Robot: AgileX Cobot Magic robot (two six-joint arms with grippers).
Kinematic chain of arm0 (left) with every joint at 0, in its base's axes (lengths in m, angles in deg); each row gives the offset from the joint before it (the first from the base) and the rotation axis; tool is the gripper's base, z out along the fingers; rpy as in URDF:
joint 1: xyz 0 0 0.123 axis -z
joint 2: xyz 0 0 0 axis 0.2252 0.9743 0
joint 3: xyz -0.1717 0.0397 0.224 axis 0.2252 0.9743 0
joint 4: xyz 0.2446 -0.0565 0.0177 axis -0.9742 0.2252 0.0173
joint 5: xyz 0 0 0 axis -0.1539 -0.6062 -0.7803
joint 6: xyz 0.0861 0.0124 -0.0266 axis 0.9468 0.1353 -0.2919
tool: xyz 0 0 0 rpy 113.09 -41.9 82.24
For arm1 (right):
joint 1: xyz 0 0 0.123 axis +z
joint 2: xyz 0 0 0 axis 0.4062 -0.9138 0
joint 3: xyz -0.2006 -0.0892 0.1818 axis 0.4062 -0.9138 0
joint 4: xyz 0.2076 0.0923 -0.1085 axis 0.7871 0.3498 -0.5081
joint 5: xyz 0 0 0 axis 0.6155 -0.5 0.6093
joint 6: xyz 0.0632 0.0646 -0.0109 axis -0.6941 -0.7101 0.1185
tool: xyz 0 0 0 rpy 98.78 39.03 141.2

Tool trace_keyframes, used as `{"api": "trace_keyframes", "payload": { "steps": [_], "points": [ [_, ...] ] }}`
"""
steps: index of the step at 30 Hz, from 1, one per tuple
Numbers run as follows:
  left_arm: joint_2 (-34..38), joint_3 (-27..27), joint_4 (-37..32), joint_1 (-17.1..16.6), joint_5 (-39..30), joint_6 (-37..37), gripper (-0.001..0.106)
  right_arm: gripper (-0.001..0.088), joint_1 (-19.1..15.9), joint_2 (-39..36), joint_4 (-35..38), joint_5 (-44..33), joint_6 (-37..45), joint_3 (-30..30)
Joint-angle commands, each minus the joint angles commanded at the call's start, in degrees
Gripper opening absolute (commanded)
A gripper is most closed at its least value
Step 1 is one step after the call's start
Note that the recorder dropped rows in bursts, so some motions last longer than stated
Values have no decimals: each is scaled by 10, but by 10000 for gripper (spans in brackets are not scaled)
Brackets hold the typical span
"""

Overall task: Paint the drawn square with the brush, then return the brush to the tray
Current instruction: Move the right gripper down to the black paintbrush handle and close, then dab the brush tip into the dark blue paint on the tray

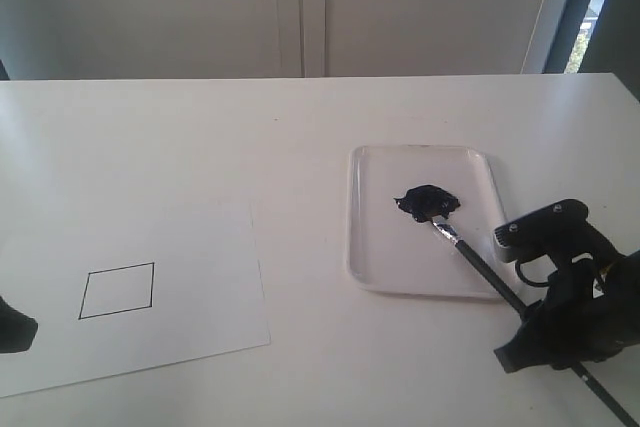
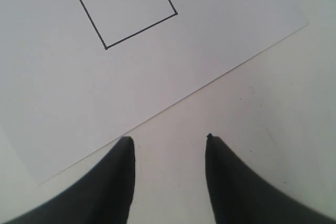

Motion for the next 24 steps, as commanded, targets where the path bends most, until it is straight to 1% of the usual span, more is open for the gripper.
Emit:
{"api": "trace_keyframes", "payload": {
  "steps": [4,14,24],
  "points": [
    [0,0,0,0,0,0,483,217,0,0,0,1,0,0],
    [0,0,-1,0,-2,0,483,4,0,0,0,3,0,0],
    [0,0,-1,0,-4,0,483,0,0,0,3,1,-13,1]
  ]
}}
